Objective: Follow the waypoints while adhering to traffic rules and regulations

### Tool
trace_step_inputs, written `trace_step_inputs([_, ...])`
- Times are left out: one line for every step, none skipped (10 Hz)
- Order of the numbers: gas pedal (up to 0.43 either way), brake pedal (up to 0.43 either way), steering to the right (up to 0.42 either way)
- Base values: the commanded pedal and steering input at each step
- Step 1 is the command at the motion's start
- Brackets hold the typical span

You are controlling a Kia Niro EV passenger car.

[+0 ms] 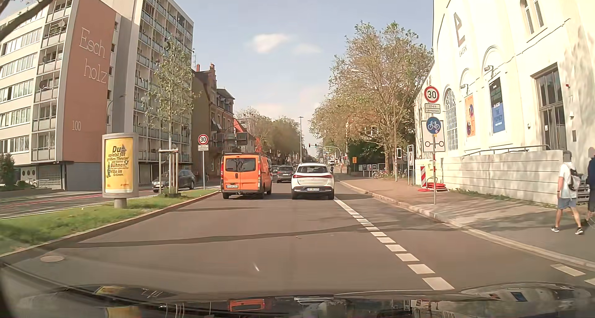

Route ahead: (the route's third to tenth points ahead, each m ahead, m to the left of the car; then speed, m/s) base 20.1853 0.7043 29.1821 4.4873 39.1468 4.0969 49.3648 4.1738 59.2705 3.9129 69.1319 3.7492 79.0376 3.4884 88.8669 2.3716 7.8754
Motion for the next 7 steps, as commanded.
trace_step_inputs([0.118,0.0,-0.008])
trace_step_inputs([0.118,0.0,-0.008])
trace_step_inputs([0.118,0.0,-0.008])
trace_step_inputs([0.118,0.0,-0.008])
trace_step_inputs([0.118,0.0,-0.009])
trace_step_inputs([0.118,0.0,-0.008])
trace_step_inputs([0.118,0.0,-0.008])
